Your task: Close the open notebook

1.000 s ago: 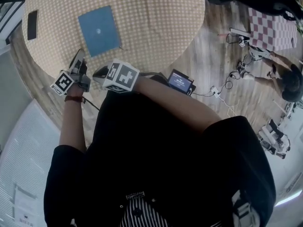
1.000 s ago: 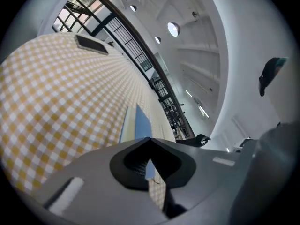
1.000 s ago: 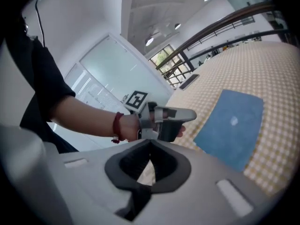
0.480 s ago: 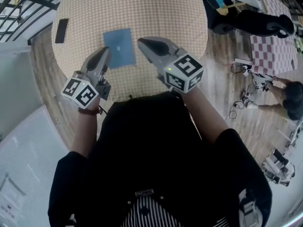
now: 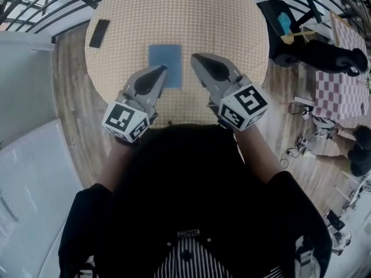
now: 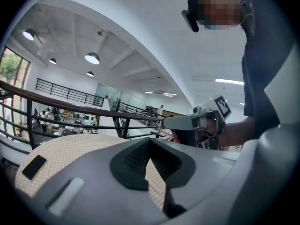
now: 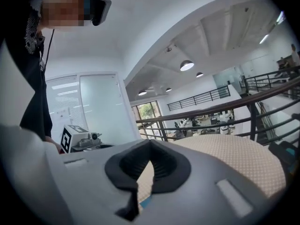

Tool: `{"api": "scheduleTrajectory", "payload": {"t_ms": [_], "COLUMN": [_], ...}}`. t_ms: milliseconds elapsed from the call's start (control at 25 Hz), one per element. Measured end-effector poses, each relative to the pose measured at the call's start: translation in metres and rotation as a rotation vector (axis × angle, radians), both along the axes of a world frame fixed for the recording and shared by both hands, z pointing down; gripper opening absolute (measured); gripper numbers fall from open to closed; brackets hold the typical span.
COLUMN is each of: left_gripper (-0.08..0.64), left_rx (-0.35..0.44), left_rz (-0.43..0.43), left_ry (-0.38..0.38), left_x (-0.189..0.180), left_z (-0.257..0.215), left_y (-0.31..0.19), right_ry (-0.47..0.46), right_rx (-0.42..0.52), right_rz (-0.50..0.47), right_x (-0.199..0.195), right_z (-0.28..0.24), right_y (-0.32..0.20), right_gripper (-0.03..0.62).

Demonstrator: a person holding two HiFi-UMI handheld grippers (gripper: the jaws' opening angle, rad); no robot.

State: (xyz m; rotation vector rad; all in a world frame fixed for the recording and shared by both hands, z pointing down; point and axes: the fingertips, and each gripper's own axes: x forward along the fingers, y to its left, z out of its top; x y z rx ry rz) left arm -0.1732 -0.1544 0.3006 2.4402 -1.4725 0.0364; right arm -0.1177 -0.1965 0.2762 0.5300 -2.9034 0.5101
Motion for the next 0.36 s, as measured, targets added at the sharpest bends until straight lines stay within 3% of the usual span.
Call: {"api": "scheduleTrajectory", "payload": {"t_ms": [360], "left_gripper": [0.003], "left_rx": [0.002], "left_rz": [-0.020], "left_ry": [-0.012], "left_x": [-0.009], "left_z": [-0.004], "left_y": [0.002], "right_ry": [0.033], "right_rx": [0.029], "right_rz": [-0.069], "right_x": [-0.026], "right_z": [0.006], "right_y": [0.019], "right_gripper": [0.002]}}
